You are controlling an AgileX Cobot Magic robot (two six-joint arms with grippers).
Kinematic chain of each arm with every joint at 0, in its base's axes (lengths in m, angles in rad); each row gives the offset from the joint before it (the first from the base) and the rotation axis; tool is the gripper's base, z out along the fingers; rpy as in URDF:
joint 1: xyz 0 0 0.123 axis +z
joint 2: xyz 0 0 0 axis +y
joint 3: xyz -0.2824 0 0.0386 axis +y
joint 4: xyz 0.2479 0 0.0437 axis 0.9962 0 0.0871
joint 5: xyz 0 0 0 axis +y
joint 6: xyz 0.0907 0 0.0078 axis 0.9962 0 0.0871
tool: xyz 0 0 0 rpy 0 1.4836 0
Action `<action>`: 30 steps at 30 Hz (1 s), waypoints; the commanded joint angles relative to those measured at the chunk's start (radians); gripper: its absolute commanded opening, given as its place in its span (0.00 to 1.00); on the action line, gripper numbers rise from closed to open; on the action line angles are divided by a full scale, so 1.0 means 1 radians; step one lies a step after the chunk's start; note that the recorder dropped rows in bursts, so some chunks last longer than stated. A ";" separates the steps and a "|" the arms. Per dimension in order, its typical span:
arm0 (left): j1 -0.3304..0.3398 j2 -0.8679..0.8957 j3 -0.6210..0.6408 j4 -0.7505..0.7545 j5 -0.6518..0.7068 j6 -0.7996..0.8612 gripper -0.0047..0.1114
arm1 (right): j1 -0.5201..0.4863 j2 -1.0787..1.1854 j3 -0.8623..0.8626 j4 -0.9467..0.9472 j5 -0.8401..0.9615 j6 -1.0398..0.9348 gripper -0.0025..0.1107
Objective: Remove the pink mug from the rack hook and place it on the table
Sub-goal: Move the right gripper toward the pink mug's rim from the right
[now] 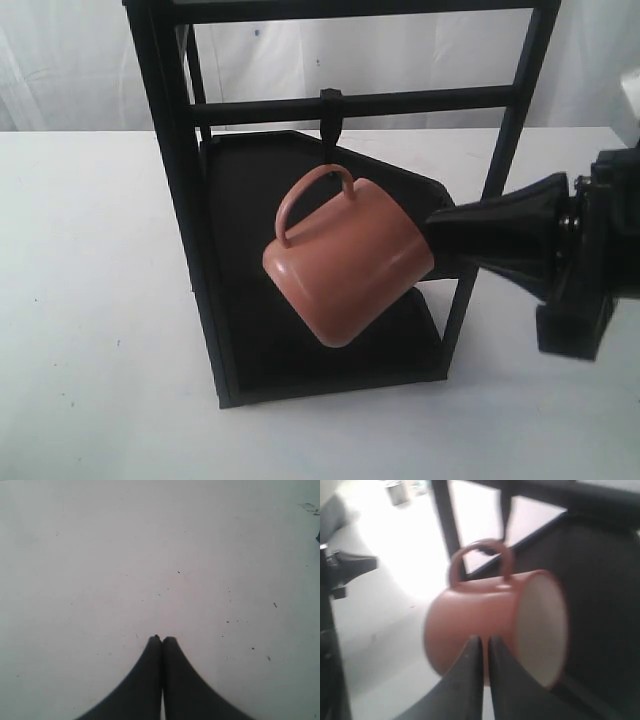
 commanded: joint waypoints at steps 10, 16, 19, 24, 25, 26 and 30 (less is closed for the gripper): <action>-0.005 -0.004 0.003 -0.003 0.000 0.004 0.04 | 0.000 -0.059 -0.006 0.015 0.030 -0.025 0.06; -0.005 -0.004 0.003 -0.003 0.000 0.004 0.04 | 0.000 -0.089 -0.006 0.004 0.005 -0.033 0.17; -0.005 -0.004 0.003 -0.003 0.000 0.004 0.04 | 0.000 -0.089 -0.006 -0.009 -0.013 -0.032 0.28; -0.005 -0.004 0.003 -0.003 0.000 0.004 0.04 | 0.000 -0.089 -0.006 -0.014 -0.031 -0.008 0.49; -0.005 -0.004 0.003 -0.003 0.000 0.004 0.04 | 0.000 -0.089 -0.006 -0.014 -0.035 -0.006 0.52; -0.005 -0.004 0.003 -0.003 0.000 0.004 0.04 | 0.000 -0.089 -0.006 -0.014 -0.040 -0.006 0.54; -0.005 -0.004 0.003 -0.003 0.000 0.004 0.04 | 0.000 -0.061 -0.006 -0.007 -0.038 -0.006 0.56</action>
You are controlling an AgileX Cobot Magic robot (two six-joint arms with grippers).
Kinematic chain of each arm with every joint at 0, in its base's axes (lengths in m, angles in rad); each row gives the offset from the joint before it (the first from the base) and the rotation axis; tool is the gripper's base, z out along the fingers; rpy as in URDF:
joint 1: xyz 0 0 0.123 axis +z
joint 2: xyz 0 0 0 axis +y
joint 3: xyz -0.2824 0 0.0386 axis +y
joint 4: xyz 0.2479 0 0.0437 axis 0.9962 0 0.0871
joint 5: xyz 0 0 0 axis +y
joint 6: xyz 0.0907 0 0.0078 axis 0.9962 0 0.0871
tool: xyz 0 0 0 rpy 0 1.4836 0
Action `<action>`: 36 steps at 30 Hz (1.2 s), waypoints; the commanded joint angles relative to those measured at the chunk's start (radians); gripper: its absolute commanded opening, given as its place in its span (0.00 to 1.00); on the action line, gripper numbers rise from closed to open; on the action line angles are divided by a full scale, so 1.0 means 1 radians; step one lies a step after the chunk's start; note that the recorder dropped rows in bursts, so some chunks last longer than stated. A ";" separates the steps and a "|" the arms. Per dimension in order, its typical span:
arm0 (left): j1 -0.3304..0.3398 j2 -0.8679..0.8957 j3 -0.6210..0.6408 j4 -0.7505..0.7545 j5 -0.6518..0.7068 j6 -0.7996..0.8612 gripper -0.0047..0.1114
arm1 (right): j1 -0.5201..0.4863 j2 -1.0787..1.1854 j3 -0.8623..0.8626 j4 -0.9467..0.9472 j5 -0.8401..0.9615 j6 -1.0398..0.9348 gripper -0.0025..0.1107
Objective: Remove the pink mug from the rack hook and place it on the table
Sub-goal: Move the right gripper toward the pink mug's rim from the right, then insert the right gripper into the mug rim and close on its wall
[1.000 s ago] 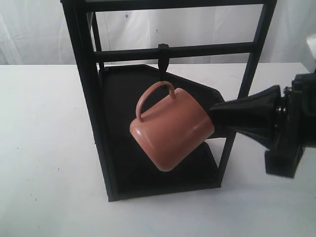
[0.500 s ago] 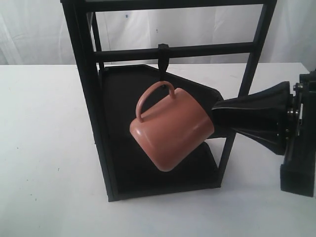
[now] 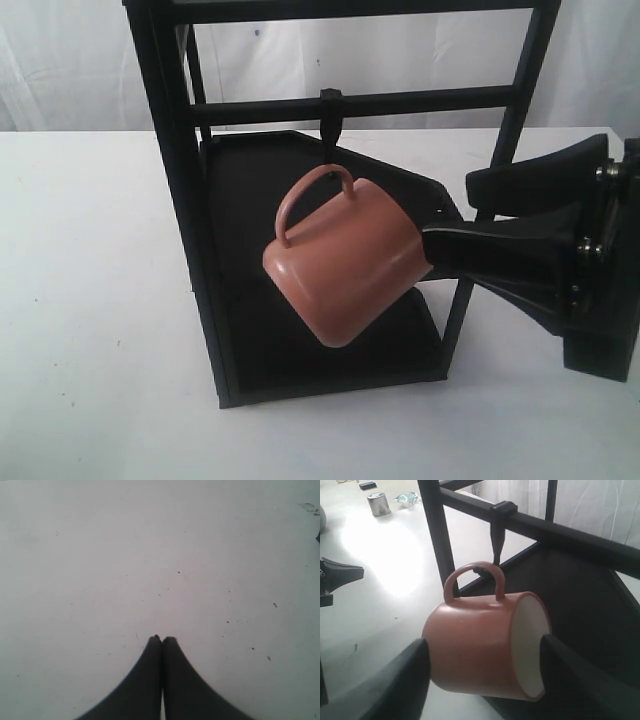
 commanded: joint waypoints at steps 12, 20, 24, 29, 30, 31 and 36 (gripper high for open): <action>-0.005 -0.004 0.003 -0.003 0.000 0.004 0.04 | 0.004 0.183 -0.006 0.082 0.051 -0.002 0.56; -0.005 -0.004 0.003 -0.003 0.000 0.004 0.04 | 0.087 0.194 -0.006 0.091 0.116 -0.064 0.56; -0.005 -0.004 0.003 -0.003 0.000 0.004 0.04 | 0.103 0.194 -0.006 0.087 0.118 -0.071 0.56; -0.005 -0.004 0.003 -0.003 0.000 0.004 0.04 | 0.103 0.210 -0.004 0.083 0.110 -0.071 0.54; -0.005 -0.004 0.003 -0.003 0.000 0.004 0.04 | 0.103 0.214 -0.004 0.083 0.110 -0.071 0.52; -0.005 -0.004 0.003 -0.003 0.000 0.004 0.04 | 0.103 0.217 -0.004 0.083 0.110 -0.071 0.49; -0.005 -0.004 0.003 -0.003 0.000 0.004 0.04 | 0.103 0.222 -0.004 0.081 0.110 -0.071 0.37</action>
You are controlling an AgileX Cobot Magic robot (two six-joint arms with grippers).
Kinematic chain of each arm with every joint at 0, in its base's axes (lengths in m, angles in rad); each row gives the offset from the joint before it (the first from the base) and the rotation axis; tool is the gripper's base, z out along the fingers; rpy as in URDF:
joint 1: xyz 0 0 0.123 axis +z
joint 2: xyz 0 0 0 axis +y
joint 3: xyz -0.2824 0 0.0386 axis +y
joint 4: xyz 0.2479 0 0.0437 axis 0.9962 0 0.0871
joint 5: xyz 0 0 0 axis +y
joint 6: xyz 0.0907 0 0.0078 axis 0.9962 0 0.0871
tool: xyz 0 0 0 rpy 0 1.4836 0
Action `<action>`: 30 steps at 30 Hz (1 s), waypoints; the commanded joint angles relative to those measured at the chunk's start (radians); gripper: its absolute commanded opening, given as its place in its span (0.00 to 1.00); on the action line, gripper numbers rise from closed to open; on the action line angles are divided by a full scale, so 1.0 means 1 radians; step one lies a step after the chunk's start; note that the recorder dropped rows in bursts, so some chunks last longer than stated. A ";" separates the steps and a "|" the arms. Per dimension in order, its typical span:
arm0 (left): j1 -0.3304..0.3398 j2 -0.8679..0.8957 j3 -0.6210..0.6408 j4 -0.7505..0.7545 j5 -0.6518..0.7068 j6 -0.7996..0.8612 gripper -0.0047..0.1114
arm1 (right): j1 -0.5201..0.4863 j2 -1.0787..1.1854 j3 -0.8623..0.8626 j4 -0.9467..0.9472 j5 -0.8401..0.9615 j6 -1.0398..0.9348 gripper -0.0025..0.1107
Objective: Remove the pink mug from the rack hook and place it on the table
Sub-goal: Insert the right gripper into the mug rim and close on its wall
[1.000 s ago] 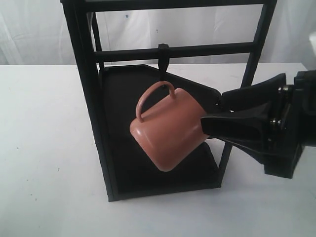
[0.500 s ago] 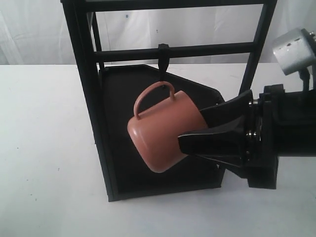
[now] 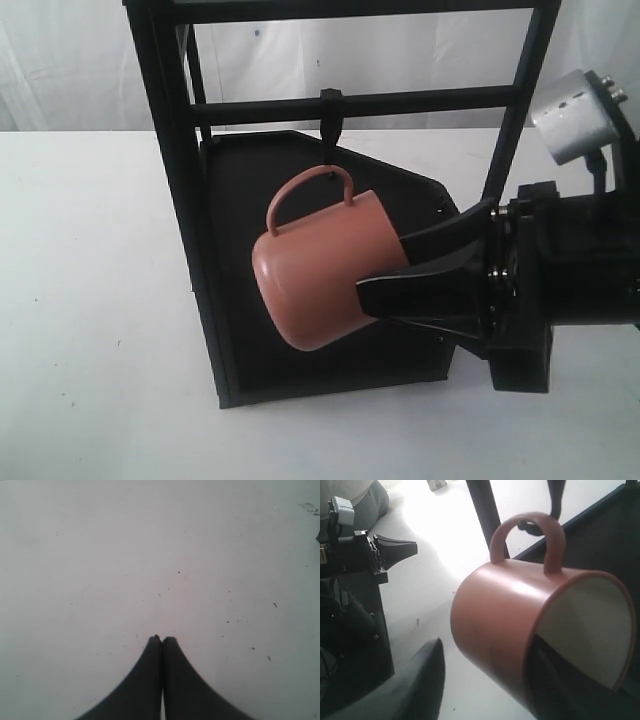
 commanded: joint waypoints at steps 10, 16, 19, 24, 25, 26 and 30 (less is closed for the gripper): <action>-0.005 -0.004 0.003 -0.003 0.000 0.004 0.04 | 0.002 0.003 -0.004 -0.014 0.001 -0.052 0.23; -0.005 -0.004 0.003 -0.003 0.000 0.004 0.04 | 0.002 0.003 -0.004 -0.015 -0.001 -0.068 0.02; -0.005 -0.004 0.003 -0.003 0.000 0.004 0.04 | 0.002 0.003 -0.004 -0.015 -0.001 -0.068 0.02; -0.005 -0.004 0.003 -0.003 0.000 0.004 0.04 | 0.002 0.003 -0.004 -0.009 0.018 -0.068 0.02; -0.005 -0.004 0.003 -0.003 0.000 0.004 0.04 | 0.002 0.003 -0.004 -0.009 0.018 -0.068 0.02; -0.005 -0.004 0.003 -0.003 0.000 0.004 0.04 | 0.002 0.003 -0.004 -0.009 0.018 -0.068 0.02; -0.005 -0.004 0.003 -0.003 0.000 0.004 0.04 | 0.002 0.001 -0.004 -0.002 0.035 -0.068 0.02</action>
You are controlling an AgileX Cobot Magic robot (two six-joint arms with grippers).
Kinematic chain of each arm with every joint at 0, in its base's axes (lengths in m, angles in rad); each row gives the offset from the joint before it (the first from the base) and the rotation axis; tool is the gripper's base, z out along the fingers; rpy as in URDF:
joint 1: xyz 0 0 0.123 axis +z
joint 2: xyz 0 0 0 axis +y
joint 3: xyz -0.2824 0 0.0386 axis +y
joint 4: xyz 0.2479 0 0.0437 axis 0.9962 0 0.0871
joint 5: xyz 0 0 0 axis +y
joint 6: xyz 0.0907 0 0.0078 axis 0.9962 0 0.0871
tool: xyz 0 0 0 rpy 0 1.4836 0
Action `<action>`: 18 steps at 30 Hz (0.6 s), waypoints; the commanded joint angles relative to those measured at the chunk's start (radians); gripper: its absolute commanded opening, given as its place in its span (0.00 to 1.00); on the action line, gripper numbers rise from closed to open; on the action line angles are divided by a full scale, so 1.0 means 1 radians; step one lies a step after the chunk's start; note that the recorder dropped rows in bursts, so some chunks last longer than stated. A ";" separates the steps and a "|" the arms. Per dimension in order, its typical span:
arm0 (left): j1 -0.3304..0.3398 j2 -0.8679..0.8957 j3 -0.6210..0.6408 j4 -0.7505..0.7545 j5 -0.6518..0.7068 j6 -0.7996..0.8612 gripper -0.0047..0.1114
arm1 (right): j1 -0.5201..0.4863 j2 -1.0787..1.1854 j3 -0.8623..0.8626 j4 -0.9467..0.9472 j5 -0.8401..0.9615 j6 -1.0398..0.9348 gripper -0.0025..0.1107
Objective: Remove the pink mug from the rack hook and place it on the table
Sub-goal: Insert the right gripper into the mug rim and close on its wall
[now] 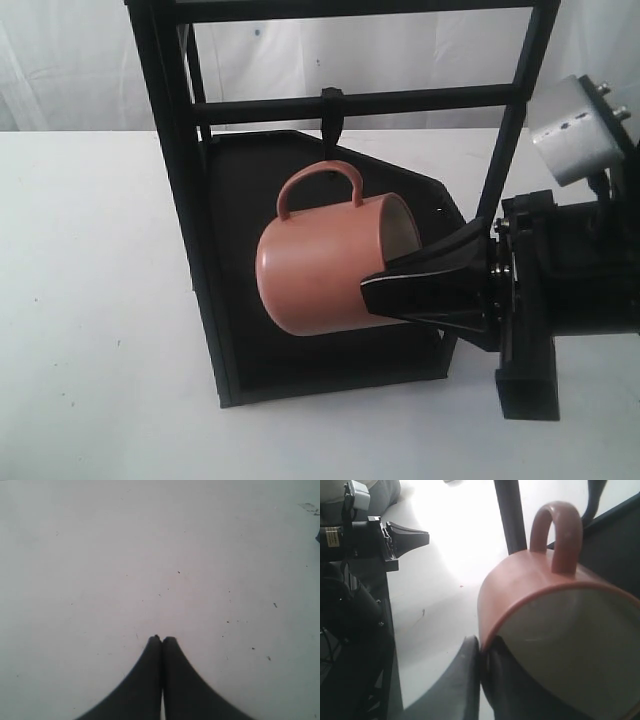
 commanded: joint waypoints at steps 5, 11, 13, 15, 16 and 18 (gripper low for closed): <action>-0.005 -0.004 0.003 -0.003 0.000 0.004 0.04 | 0.000 -0.024 -0.004 0.025 0.018 -0.015 0.02; -0.005 -0.004 0.003 -0.003 0.000 0.004 0.04 | 0.000 -0.072 -0.004 0.025 0.018 -0.018 0.02; -0.005 -0.004 0.003 -0.003 0.000 0.004 0.04 | 0.000 -0.084 -0.004 0.025 0.020 -0.018 0.02; -0.005 -0.004 0.003 -0.003 0.000 0.004 0.04 | 0.000 -0.100 -0.004 0.025 0.040 -0.035 0.02; -0.005 -0.004 0.003 -0.003 0.000 0.004 0.04 | 0.000 -0.107 -0.004 0.025 0.065 -0.046 0.02; -0.005 -0.004 0.003 -0.003 0.000 0.004 0.04 | 0.000 -0.112 -0.004 0.025 0.124 -0.084 0.02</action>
